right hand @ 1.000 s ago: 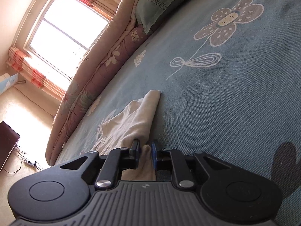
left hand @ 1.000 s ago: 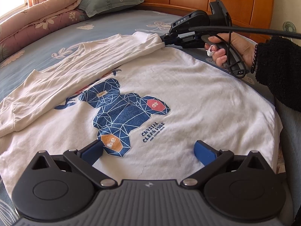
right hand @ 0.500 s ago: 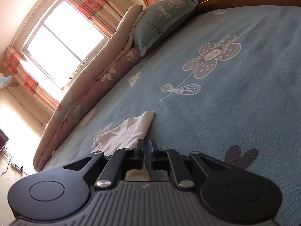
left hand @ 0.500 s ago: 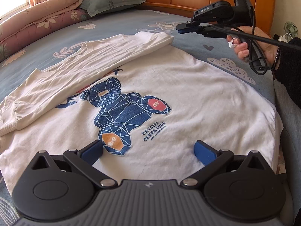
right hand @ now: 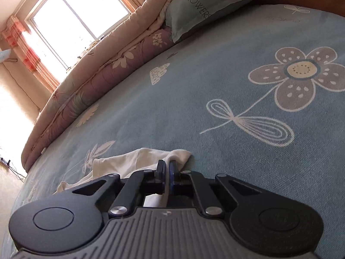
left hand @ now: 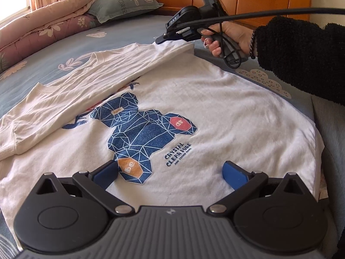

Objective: Fold clothes
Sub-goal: 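Open the right gripper and lift it off the folded sleeve, then move the open left gripper over the sweatshirt toward the unfolded sleeve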

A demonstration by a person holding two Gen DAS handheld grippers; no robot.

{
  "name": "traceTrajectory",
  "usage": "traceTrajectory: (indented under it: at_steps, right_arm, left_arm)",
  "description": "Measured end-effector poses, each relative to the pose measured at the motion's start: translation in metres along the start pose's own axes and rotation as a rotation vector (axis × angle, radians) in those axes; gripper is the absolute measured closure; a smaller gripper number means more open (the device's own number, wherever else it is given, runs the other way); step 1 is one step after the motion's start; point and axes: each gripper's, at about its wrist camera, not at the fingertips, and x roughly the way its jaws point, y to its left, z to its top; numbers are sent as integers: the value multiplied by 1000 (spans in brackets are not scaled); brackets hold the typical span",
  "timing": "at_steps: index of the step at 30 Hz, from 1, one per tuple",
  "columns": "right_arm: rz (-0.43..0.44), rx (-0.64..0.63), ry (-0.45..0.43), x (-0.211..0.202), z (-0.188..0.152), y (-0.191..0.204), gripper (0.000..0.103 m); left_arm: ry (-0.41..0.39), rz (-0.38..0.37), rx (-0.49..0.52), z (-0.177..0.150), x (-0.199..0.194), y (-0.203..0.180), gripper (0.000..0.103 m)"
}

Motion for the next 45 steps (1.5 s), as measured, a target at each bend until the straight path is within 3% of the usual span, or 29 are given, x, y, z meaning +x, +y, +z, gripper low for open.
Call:
traceTrajectory:
  at_steps: [3,5,6,9,10,11,12,16,19,22,24,25,28,32,37,41,43,45]
  right_arm:
    - [-4,27,15,9,7,-10,98]
    - [-33,-19,-5,-2,7,-2,84]
    - [-50,-46,-18,-9,6,2,83]
    - [5,-121,-34,-41,0,19,78]
    - [21,-148,-29,-52,-3,23,67]
    - [24,-165,-15,-60,-8,25,55]
    - [28,-182,1,-69,-12,27,50]
    - [62,-132,100,-102,-38,15,47]
    - [43,-165,187,-117,-67,11,47]
    - [19,-209,210,-119,-83,12,51]
    - [12,-203,219,-119,-86,15,70]
    - [-6,-203,229,-118,-87,17,88]
    - [-44,-236,235,-126,-97,26,86]
    - [-62,-367,121,-136,-96,50,86]
    - [33,-522,23,-112,-76,89,81]
    - [-54,-530,106,-77,-73,76,79]
    - [-96,-532,145,-60,-72,69,79]
    - [-58,-485,112,-68,-74,58,79]
  left_arm:
    - [-1,1,2,0,-1,0,1]
    - [-1,2,2,0,-1,0,1]
    - [-1,3,2,0,-1,-1,1]
    - [-1,6,1,0,-1,-1,1]
    - [-2,7,0,0,-2,-1,1]
    - [-2,8,0,0,-2,-1,1]
    - [-2,9,0,0,-2,-1,1]
    - [-1,14,-3,0,-3,-1,1]
    - [-1,19,-9,0,-2,-2,1]
    - [-4,25,-14,0,-2,-2,1]
    - [-7,28,-18,-1,-2,-2,1]
    - [-6,30,-19,-1,-2,-2,1]
    - [-3,35,-23,-1,-3,-3,1]
    - [-14,47,-59,1,-10,3,1]
    - [-89,46,-173,8,-26,22,1]
    - [-149,41,-319,26,-31,39,1]
    - [-159,25,-346,47,-26,45,1]
    - [-149,17,-359,75,-17,51,1]
